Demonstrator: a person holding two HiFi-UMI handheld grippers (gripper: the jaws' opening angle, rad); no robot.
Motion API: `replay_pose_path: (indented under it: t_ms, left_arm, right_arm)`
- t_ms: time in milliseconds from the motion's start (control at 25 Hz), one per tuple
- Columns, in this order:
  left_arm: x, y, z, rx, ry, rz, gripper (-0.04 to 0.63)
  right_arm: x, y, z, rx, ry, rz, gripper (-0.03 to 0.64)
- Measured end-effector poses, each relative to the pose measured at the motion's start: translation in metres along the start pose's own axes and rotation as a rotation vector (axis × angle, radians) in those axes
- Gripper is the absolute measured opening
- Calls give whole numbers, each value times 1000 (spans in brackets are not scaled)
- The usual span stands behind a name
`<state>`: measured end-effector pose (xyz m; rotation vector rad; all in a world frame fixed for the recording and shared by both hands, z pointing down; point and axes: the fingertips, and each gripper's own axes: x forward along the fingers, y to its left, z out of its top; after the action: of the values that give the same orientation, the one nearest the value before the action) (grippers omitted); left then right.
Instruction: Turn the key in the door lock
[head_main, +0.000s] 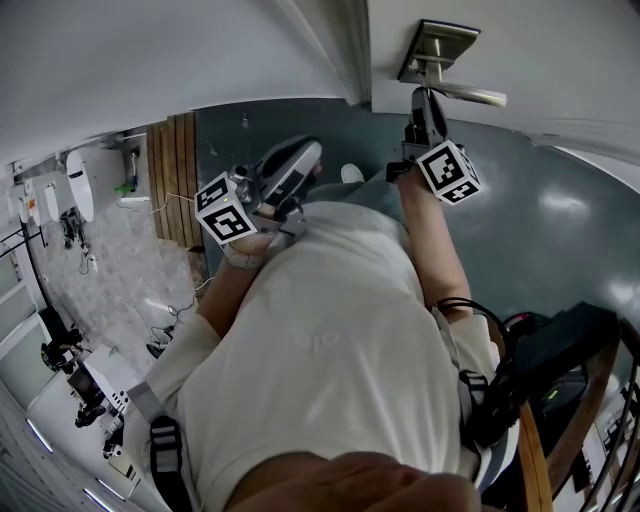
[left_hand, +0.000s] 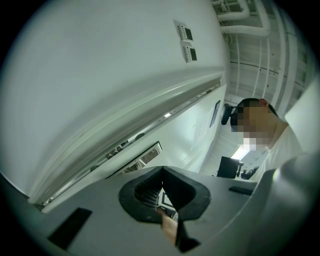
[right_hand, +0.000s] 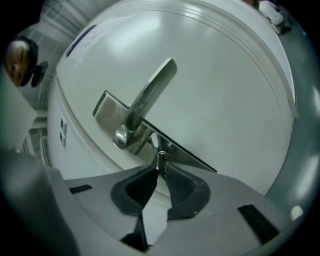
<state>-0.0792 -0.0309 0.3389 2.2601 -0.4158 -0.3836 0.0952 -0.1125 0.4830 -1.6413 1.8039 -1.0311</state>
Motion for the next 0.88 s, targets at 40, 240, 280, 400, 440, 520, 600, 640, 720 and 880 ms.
replay_pose_path:
  t_ms: [40,240,280,400,440,520,600,640,720,880]
  left_arm:
    - [0,0,0,-1,-1,1,8]
    - [-2,1,2,-5,-8,5,9]
    - [-2,1,3,-7,-10,6,9]
    - [-2,1,3,-9,-12,10,8]
    - [-2,2,3,-9,-12,11,8]
    - [-2,1,3,-9,-14,13,8]
    - [-1,1,2,-10,-13,12,9]
    - [-1,1,1,-11,-12,11,8]
    - [0,1,0,-15,-10,11,9]
    - [3,2,-3,-25,-4,10,8]
  right_arm:
    - [0,0,0,51,2,9,51]
    - [1,1,0,217,4,35,55]
    - [0,1,0,241,3,40,57]
    - [-1,0,0,323,5,51,56]
    - [-1,-1,-1,359,7,47,57]
    - [-3,-3,-2,452,8,36,56]
    - [-5,-7,-2,587,-7,59,52]
    - [-5,-9,-3,678,-20,83,40]
    - [-4,-13,-3,855,-43,138,38]
    - [-3,-16,-5,1062,-69,221,38]
